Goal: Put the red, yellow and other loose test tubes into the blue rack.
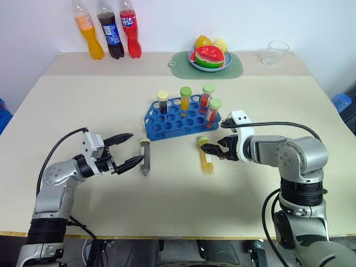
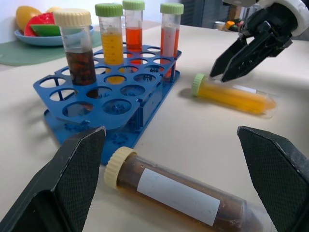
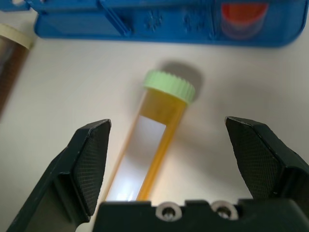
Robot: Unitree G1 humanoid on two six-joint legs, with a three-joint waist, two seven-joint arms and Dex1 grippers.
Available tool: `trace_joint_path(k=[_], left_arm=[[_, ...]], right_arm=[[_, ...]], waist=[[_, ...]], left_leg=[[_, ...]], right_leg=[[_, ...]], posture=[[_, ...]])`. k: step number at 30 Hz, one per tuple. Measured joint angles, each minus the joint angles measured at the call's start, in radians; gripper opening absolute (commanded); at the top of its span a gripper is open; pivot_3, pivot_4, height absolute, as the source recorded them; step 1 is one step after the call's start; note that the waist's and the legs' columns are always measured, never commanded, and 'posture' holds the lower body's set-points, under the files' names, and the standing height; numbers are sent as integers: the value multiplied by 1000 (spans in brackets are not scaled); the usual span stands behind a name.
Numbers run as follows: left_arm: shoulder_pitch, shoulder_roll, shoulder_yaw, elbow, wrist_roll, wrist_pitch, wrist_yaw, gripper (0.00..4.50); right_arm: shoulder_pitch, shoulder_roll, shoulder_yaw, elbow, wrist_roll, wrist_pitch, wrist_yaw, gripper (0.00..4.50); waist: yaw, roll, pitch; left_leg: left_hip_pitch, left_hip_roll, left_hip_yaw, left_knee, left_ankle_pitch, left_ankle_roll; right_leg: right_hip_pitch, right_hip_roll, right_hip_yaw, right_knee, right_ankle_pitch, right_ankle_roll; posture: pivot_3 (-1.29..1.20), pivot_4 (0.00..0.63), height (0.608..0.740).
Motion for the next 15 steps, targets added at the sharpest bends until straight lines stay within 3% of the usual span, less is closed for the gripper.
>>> trace_joint_path(k=[10, 13, 15], left_arm=[[39, 2, 4, -43, 0, 1, 18, 4500], [53, 2, 5, -47, -1, 1, 23, 4500], [57, 2, 4, -53, -1, 1, 27, 4500]], right_arm=[[-44, 40, 82, 67, 13, -1, -105, 4168], [-50, 41, 111, 70, -1, -5, -116, 3427], [-50, 46, 135, 68, -10, -10, -119, 2414]], waist=[[-8, -2, -2], [-10, -3, -2], [-10, -3, -3]], left_leg=[[-1, 1, 0, 2, 0, 0], [0, 1, 0, 1, 0, 0], [0, 1, 0, 1, 0, 0]], right_leg=[[-1, 2, 0, 1, 1, -1], [-1, 3, 0, 1, 1, -1], [-1, 3, 0, 1, 1, -1]], posture=[[0, 150, 740], [0, 150, 740], [0, 150, 740]])
